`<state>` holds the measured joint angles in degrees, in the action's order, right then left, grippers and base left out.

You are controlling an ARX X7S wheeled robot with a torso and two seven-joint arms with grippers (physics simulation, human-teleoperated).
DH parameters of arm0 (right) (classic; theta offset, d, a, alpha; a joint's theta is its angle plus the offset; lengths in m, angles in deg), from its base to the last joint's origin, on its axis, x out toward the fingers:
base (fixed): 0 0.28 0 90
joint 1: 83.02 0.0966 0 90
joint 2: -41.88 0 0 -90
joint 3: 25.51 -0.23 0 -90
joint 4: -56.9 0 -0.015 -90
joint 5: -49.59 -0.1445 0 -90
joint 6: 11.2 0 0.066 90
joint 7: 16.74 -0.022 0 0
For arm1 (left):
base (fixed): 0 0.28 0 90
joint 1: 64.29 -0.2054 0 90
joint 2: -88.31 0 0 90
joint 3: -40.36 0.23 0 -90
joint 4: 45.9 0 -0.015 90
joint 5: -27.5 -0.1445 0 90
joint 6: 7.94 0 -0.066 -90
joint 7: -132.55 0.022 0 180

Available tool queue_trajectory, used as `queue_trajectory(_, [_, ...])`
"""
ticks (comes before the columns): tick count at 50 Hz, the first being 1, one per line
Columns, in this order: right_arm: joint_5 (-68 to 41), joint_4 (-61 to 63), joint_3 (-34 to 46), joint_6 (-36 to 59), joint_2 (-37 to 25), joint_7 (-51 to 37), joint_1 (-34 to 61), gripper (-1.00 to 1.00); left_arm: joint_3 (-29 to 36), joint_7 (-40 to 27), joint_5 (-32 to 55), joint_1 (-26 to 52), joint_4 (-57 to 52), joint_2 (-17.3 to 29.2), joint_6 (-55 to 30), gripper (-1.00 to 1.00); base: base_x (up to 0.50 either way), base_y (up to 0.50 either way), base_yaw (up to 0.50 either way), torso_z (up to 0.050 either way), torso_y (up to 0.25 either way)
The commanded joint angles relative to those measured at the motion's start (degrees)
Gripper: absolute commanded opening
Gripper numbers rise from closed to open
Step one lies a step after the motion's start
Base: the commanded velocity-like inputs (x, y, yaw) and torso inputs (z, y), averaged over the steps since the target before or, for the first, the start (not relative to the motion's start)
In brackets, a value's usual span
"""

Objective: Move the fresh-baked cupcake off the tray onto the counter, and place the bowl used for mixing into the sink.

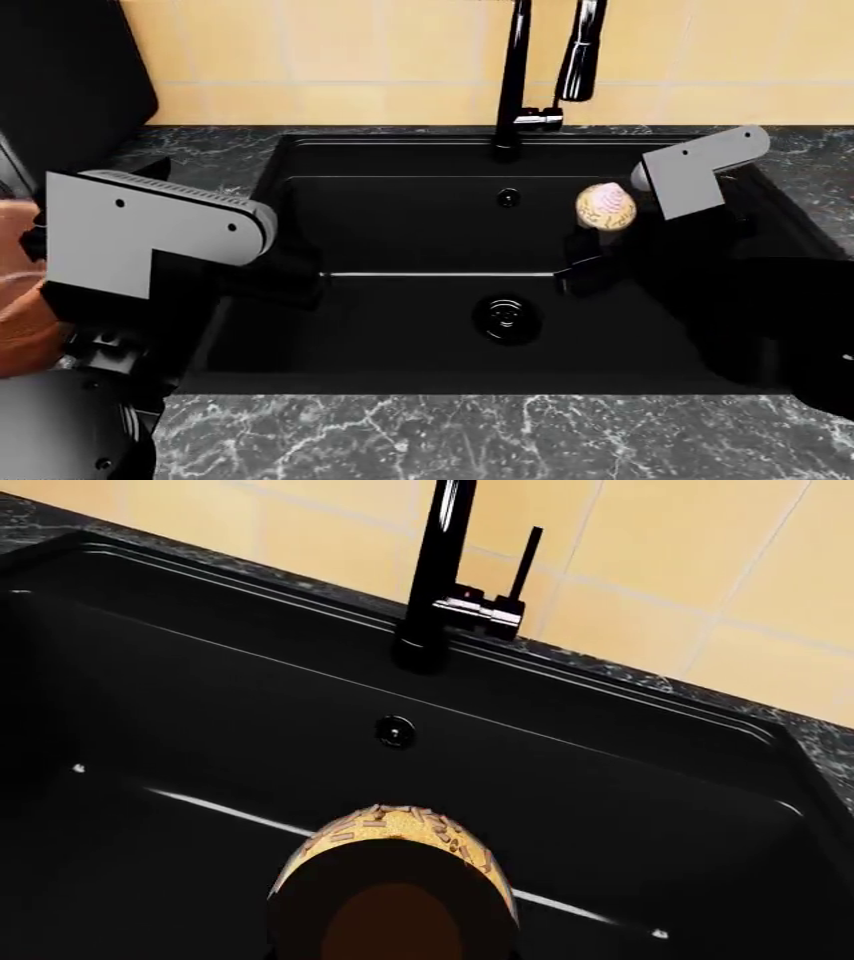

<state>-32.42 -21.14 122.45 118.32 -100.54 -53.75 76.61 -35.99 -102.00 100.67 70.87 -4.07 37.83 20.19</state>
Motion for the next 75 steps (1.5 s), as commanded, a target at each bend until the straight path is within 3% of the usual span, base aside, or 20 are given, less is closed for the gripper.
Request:
queue_trajectory(1, [1.11, 0.09, -0.23, 0.09, -0.17, 0.54, -0.12, -1.00, 0.44, -0.19, 0.19, 0.61, 0.24, -0.08, -0.05, 1.00, 0.00, 0.49, 0.00, 0.000, 0.000])
queue_trajectory(40, [1.77, 0.07, -0.45, -0.50, -0.37, 0.44, -0.74, -1.00, 1.05, -0.58, 0.32, 0.47, 0.19, 0.49, 0.80, 1.00, 0.00, 0.45, 0.00, 0.000, 0.000])
queue_trajectory(65, [2.08, -1.04, -0.87, -1.49, 0.88, 2.26, -0.61, -1.00, 2.04, 0.50, -1.28, 0.70, 1.37, 0.13, 1.75, 1.00, 0.00, 0.07, 0.00, 0.000, 0.000])
queue_trajectory(75, [3.94, -7.78, -1.28, -1.87, 9.87, 9.95, 6.04, -1.00, 0.78, -0.08, -0.02, -0.68, 0.40, 1.20, 2.68, 1.00, 0.00, 0.00, 0.00, 0.000, 0.000])
